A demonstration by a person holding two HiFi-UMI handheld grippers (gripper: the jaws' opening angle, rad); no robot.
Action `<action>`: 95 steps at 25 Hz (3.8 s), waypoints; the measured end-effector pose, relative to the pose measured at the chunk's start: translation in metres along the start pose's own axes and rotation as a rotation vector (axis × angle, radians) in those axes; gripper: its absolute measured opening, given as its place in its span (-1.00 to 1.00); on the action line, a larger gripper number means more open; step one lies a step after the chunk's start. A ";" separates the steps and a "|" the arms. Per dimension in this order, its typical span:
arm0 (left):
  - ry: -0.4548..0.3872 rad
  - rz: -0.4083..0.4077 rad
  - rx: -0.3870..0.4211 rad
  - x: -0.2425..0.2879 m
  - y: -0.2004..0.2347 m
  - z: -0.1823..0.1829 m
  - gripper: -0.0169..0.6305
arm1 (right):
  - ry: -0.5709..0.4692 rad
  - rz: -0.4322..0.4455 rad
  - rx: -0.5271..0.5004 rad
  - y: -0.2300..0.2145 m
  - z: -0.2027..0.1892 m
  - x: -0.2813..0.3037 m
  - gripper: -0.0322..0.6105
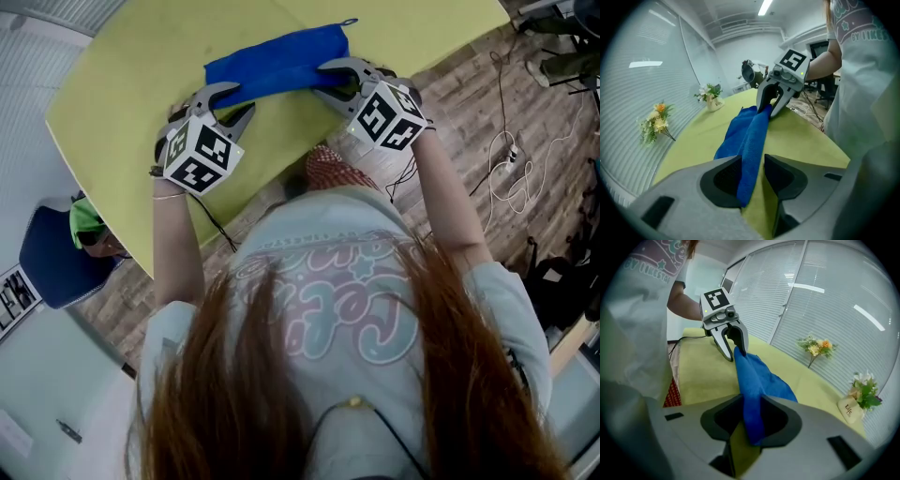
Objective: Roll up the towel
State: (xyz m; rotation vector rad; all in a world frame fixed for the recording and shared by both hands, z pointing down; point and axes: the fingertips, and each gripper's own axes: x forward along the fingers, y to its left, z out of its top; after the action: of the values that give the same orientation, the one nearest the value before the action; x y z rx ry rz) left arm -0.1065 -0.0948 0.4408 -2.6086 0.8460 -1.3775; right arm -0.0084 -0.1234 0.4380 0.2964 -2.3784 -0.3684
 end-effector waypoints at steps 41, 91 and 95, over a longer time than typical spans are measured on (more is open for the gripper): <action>0.016 -0.118 -0.125 -0.025 -0.045 -0.009 -0.73 | -0.011 0.209 0.143 0.052 0.004 -0.027 -0.59; 0.064 -0.085 -0.148 -0.009 0.008 -0.006 -0.73 | -0.098 0.234 0.202 -0.013 0.010 -0.009 -0.56; 0.076 -0.071 -0.147 -0.007 0.010 -0.010 -0.73 | -0.103 0.217 0.203 -0.016 0.010 -0.007 -0.56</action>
State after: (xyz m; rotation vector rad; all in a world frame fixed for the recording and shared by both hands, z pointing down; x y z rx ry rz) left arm -0.1217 -0.0980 0.4383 -2.7359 0.9056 -1.4958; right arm -0.0084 -0.1342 0.4215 0.1112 -2.5227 -0.0418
